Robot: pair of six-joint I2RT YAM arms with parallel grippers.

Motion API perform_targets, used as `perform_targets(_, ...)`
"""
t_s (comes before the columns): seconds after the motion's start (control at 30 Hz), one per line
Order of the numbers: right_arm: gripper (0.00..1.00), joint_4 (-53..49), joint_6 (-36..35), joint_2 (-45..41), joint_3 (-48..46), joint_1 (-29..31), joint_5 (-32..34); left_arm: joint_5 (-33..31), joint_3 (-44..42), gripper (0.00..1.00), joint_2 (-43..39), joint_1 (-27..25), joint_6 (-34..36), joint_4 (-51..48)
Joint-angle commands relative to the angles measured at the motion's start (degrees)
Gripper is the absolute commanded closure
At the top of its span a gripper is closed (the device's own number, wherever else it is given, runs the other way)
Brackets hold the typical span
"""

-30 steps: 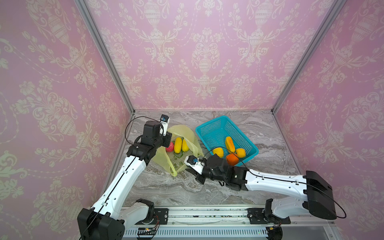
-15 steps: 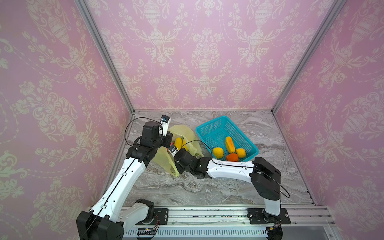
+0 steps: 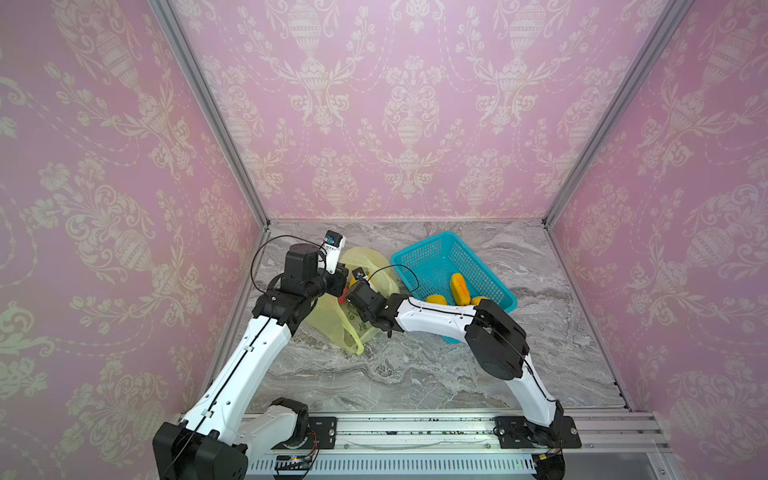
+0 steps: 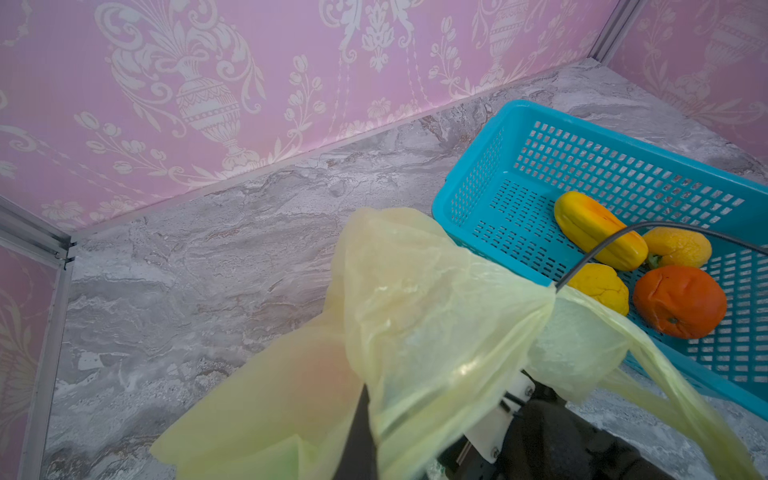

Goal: Untie the knot of the plastic bag and take out the fruit
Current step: 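Lower the open right gripper into the bag mouth toward the yellow fruits, then close the right gripper on the elongated yellow fruit inside the bag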

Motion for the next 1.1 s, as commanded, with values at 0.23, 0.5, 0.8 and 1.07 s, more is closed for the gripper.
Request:
perform_targets(0.23,0.26,-1.52,1.6,5.66,5.08,-3.47,-0.68,4.06,-0.81,1.0,-0.28,0.42,0.15,1.67)
perform_targets(0.5,0.28,-1.63,0.49,13.58,13.76,-4.06,0.65,6.47,-0.66,1.0,0.42,0.49,0.17,1.7)
perform_targets(0.8,0.5,2.2,-1.54,13.0,12.39,-4.28,0.19,7.42,-0.44,1.0,0.82,0.5,0.42,1.36)
perform_targets(1.07,0.81,5.93,-1.73,3.36,2.19,-3.78,0.57,1.93,-0.58,1.0,0.38,0.48,1.39,0.73)
